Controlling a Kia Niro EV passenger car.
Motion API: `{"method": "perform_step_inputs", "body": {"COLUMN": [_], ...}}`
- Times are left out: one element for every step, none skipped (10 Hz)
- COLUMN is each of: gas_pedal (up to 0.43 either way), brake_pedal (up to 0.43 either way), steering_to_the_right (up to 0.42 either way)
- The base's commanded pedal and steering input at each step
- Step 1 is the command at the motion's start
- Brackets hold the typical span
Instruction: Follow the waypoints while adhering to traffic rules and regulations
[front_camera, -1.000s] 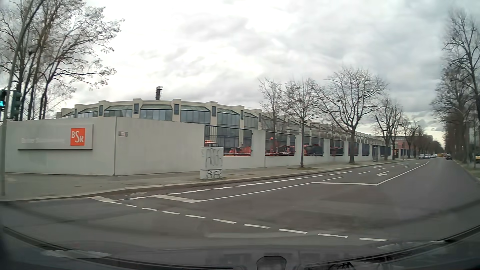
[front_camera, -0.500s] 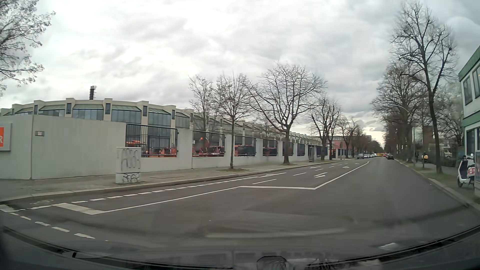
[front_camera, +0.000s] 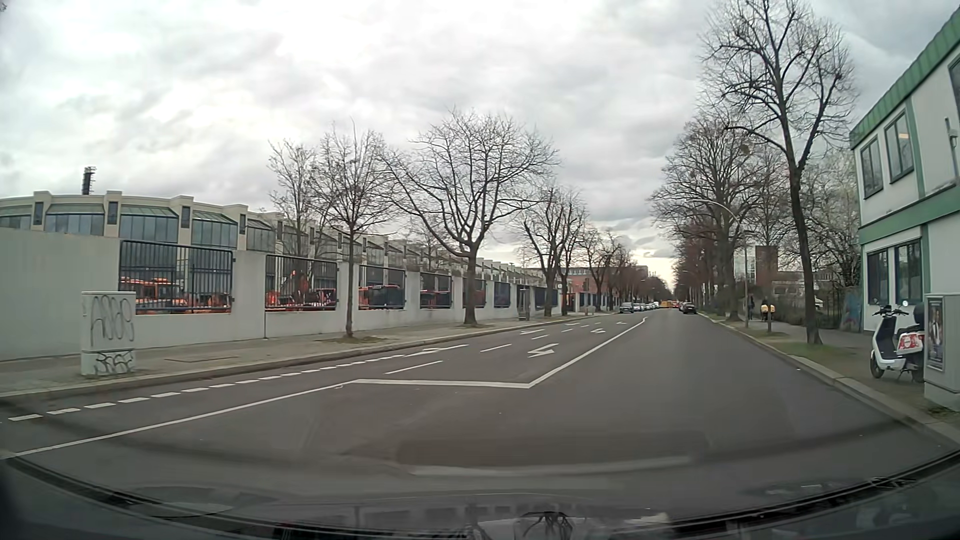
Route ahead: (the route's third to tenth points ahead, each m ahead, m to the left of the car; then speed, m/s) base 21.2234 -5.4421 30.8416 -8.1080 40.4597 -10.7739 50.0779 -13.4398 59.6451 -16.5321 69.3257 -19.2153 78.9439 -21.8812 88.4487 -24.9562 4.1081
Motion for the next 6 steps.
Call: {"method": "perform_step_inputs", "body": {"gas_pedal": [0.189,0.220,0.220,0.220,0.220,0.220], "brake_pedal": [0.012,0.012,0.012,0.012,0.012,0.012], "steering_to_the_right": [0.210,0.175,0.160,0.160,0.167,0.169]}}
